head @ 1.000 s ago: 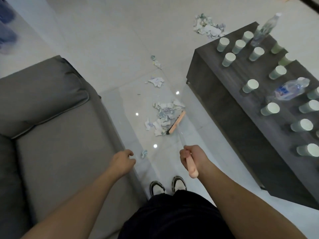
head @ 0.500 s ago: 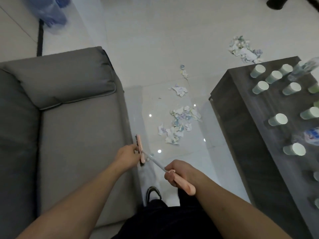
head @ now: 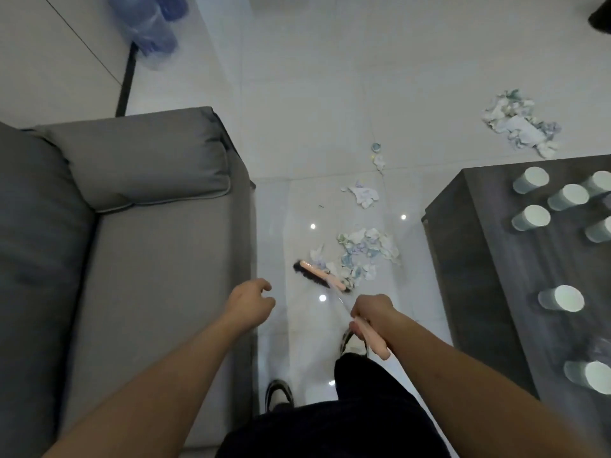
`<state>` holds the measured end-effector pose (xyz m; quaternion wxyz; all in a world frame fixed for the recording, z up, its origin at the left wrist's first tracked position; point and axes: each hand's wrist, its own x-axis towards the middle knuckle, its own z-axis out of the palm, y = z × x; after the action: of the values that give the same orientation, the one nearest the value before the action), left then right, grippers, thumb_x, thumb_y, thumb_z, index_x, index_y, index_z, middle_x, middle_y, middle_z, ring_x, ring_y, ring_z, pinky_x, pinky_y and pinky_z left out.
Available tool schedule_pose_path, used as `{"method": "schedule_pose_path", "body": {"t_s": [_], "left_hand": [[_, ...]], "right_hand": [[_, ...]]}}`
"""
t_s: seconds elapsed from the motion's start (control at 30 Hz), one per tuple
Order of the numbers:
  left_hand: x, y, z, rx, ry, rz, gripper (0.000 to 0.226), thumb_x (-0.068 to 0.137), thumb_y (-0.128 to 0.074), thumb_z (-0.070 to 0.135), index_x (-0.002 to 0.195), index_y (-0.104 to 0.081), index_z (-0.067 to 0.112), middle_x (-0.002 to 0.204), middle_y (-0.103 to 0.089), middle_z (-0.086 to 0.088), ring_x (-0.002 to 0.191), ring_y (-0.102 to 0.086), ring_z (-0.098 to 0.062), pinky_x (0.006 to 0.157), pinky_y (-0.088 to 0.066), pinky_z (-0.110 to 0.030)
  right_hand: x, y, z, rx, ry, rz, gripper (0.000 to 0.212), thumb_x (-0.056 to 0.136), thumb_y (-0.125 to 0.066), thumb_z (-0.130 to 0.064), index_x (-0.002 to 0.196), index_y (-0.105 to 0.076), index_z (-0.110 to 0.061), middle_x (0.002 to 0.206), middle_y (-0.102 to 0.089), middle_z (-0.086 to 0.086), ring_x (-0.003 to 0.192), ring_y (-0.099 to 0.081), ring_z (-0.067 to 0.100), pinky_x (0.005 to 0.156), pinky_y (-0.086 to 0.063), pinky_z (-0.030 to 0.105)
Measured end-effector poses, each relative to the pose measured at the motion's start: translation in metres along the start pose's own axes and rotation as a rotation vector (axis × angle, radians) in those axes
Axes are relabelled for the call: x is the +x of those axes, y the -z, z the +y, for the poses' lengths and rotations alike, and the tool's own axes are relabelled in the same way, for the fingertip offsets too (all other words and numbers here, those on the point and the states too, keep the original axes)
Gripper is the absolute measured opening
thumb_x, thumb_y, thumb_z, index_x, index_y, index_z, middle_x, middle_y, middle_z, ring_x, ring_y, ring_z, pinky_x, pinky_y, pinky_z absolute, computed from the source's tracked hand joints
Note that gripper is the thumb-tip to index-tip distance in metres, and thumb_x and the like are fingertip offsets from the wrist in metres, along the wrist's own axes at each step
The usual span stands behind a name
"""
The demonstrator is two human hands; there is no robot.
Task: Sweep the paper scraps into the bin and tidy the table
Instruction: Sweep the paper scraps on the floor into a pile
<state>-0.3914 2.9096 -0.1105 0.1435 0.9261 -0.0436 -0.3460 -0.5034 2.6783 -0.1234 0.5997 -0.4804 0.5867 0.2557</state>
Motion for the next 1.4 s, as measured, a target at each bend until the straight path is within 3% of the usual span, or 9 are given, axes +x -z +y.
{"method": "schedule_pose_path", "body": {"t_s": [0.23,0.5,0.67,0.93,1.0,1.1,1.4], "left_hand": [[0.02,0.005,0.067,0.095,-0.057,-0.043,0.042,0.084,-0.06,0.032,0.125,-0.061,0.023,0.126,-0.061,-0.005,0.114,-0.056,-0.022,0.095,-0.043,-0.029],[0.067,0.012,0.173,0.179,-0.279,-0.09,0.04,0.09,-0.057,0.028,0.129,-0.058,0.019,0.13,-0.058,-0.006,0.115,-0.055,-0.023,0.092,-0.042,-0.028],[0.1,0.002,0.228,0.249,-0.43,-0.192,0.041,0.089,-0.057,0.029,0.128,-0.058,0.021,0.127,-0.057,-0.005,0.115,-0.053,-0.023,0.088,-0.04,-0.027],[0.186,0.018,0.261,0.421,-0.6,-0.389,0.042,0.087,-0.06,0.031,0.128,-0.058,0.023,0.129,-0.057,-0.003,0.113,-0.055,-0.021,0.087,-0.04,-0.026],[0.21,0.034,0.261,0.445,-0.612,-0.419,0.041,0.088,-0.061,0.032,0.128,-0.058,0.023,0.128,-0.057,-0.002,0.112,-0.054,-0.019,0.085,-0.039,-0.026],[0.246,0.064,0.258,0.492,-0.607,-0.404,0.041,0.088,-0.061,0.031,0.128,-0.059,0.022,0.128,-0.058,-0.003,0.112,-0.055,-0.02,0.084,-0.04,-0.027],[0.31,0.135,0.232,0.502,-0.547,-0.355,0.039,0.09,-0.058,0.03,0.128,-0.058,0.021,0.125,-0.06,-0.004,0.109,-0.056,-0.021,0.083,-0.039,-0.026]], "right_hand": [[0.012,0.05,-0.04,0.173,0.096,0.005,0.012,0.078,-0.048,0.0,0.089,-0.054,0.001,0.076,-0.052,0.018,0.049,-0.05,0.024,0.049,-0.04,0.028],[-0.009,0.09,-0.057,0.574,-0.015,-0.006,0.008,0.087,-0.05,0.001,0.091,-0.054,0.006,0.065,-0.055,0.016,0.036,-0.046,0.02,0.039,-0.04,0.023],[-0.004,0.09,-0.057,0.88,-0.093,0.119,0.012,0.087,-0.043,0.001,0.091,-0.055,0.002,0.076,-0.053,0.017,0.034,-0.044,0.018,0.038,-0.038,0.021],[0.043,0.059,-0.078,1.262,-0.281,0.318,0.013,0.09,-0.042,-0.003,0.09,-0.054,-0.008,0.082,-0.052,0.01,0.051,-0.045,0.019,0.041,-0.041,0.02],[0.051,0.042,-0.089,1.333,-0.334,0.306,0.013,0.089,-0.041,-0.01,0.087,-0.053,-0.012,0.08,-0.053,0.005,0.049,-0.044,0.016,0.046,-0.04,0.022],[0.059,0.014,-0.116,1.438,-0.361,0.254,0.01,0.09,-0.039,-0.008,0.085,-0.047,-0.011,0.078,-0.047,0.005,0.046,-0.041,0.014,0.038,-0.039,0.02],[0.081,-0.028,-0.219,1.549,-0.189,-0.081,0.013,0.095,-0.033,-0.004,0.106,-0.033,-0.012,0.061,-0.035,0.004,0.036,-0.034,0.011,0.031,-0.034,0.017]]}}
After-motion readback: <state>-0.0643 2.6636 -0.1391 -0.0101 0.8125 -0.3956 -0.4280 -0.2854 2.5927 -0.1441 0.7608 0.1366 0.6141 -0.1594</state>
